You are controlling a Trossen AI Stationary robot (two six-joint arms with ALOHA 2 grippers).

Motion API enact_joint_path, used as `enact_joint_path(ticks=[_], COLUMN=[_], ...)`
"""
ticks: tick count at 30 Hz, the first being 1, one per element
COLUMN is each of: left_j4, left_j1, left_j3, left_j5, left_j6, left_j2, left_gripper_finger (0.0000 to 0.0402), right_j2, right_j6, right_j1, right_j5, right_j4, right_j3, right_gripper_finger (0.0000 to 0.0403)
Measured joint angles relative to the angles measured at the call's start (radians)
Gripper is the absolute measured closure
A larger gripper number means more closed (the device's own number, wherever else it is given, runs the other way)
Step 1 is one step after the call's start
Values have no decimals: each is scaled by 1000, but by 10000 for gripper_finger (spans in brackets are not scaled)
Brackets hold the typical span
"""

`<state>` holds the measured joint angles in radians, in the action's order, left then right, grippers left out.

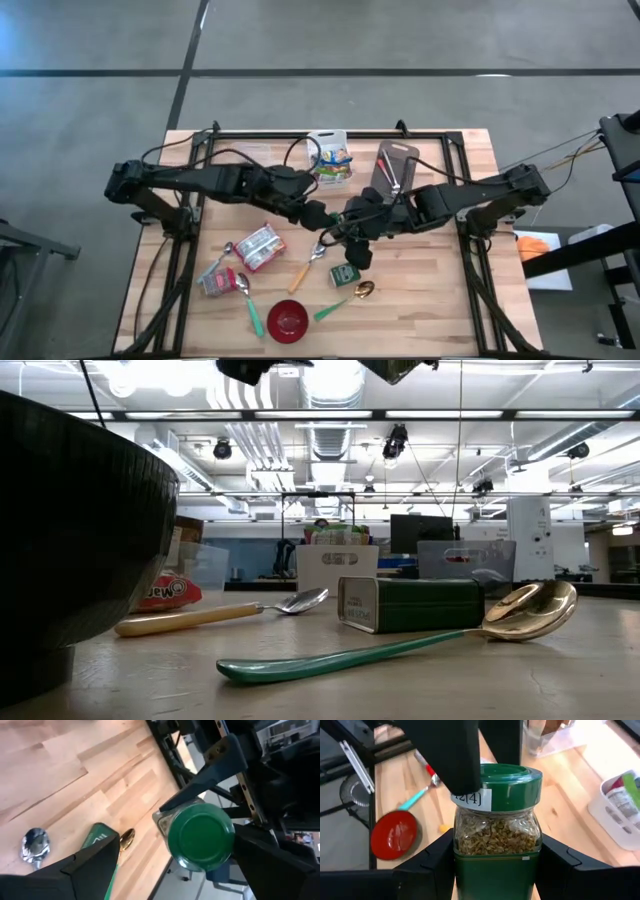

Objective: Pick & Place Food Item
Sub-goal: Put the green seasoning bottle into the transparent bin

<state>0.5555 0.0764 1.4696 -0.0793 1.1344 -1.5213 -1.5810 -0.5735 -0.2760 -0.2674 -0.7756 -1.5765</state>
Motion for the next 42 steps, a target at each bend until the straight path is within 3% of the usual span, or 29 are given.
enact_joint_path(ticks=[13,21,25,42], left_j4=[-13,-24,-53,-68], left_j1=[-1,-19,-20,-26], left_j3=[-2,-2,-2,-2], left_j5=[-115,-124,-122,-178], left_j6=[-10,0,31,112], left_j2=[-77,-78,-78,-78], left_gripper_finger=[23,106,128,131], right_j2=[-40,-41,-41,-38], right_j6=[-1,-3,-3,0], right_j1=[0,1,0,4], right_j5=[29,28,30,21], right_j4=[11,8,14,38], right_j3=[0,0,0,0], right_gripper_finger=[210,210,210,210])
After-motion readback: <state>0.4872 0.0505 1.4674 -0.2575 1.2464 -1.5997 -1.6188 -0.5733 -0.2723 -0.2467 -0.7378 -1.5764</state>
